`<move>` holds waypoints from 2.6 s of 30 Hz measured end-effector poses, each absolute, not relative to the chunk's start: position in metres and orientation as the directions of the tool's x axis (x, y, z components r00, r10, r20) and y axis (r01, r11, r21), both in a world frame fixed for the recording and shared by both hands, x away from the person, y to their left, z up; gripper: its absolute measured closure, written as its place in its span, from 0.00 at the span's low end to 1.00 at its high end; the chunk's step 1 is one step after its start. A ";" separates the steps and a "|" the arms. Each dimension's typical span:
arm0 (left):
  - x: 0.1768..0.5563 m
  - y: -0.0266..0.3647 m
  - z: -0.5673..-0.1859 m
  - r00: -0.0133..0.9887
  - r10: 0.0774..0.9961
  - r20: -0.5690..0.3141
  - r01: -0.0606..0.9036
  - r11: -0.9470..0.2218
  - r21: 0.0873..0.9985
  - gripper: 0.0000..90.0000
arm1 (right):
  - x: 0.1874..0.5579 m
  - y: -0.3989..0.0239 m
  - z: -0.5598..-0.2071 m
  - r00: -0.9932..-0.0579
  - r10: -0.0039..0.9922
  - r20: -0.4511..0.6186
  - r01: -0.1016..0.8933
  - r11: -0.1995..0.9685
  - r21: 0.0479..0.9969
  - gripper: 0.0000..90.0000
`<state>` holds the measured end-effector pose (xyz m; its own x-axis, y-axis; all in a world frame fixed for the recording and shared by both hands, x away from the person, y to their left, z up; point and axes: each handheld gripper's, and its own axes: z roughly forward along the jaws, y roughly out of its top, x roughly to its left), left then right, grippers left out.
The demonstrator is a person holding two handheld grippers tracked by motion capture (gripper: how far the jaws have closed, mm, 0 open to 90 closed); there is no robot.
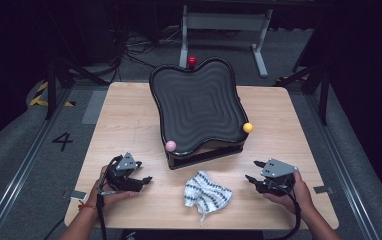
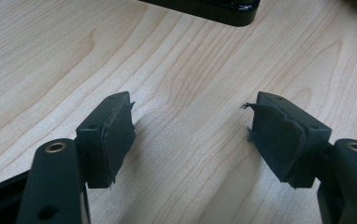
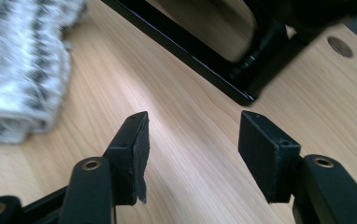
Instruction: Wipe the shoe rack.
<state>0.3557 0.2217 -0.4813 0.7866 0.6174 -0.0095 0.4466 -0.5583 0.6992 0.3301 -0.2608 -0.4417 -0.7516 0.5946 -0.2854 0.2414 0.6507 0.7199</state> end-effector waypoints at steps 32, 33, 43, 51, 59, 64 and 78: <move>0.331 0.235 -0.481 0.778 0.628 -0.009 0.455 -0.555 0.696 0.31 | 0.328 -0.353 -0.486 -0.588 0.808 -0.030 0.511 0.400 0.761 0.38; 0.331 0.235 -0.481 0.778 0.628 -0.006 0.454 -0.556 0.696 0.30 | 0.328 -0.353 -0.486 -0.588 0.808 -0.025 0.514 0.397 0.761 0.37; 0.331 0.236 -0.481 0.781 0.624 -0.008 0.453 -0.559 0.694 0.29 | 0.331 -0.355 -0.486 -0.573 0.819 0.006 0.540 0.372 0.755 0.34; 0.332 0.236 -0.481 0.783 0.622 -0.010 0.454 -0.559 0.694 0.28 | 0.333 -0.354 -0.486 -0.569 0.823 0.004 0.543 0.371 0.753 0.32; 0.335 0.236 -0.481 0.782 0.623 -0.008 0.454 -0.560 0.693 0.28 | 0.334 -0.353 -0.487 -0.556 0.831 0.001 0.548 0.366 0.752 0.30; 0.335 0.236 -0.481 0.780 0.626 -0.010 0.456 -0.557 0.694 0.28 | 0.334 -0.353 -0.487 -0.556 0.831 0.001 0.548 0.366 0.752 0.30; 0.335 0.236 -0.482 0.776 0.631 -0.016 0.462 -0.551 0.695 0.29 | 0.334 -0.353 -0.486 -0.555 0.832 -0.003 0.548 0.368 0.752 0.30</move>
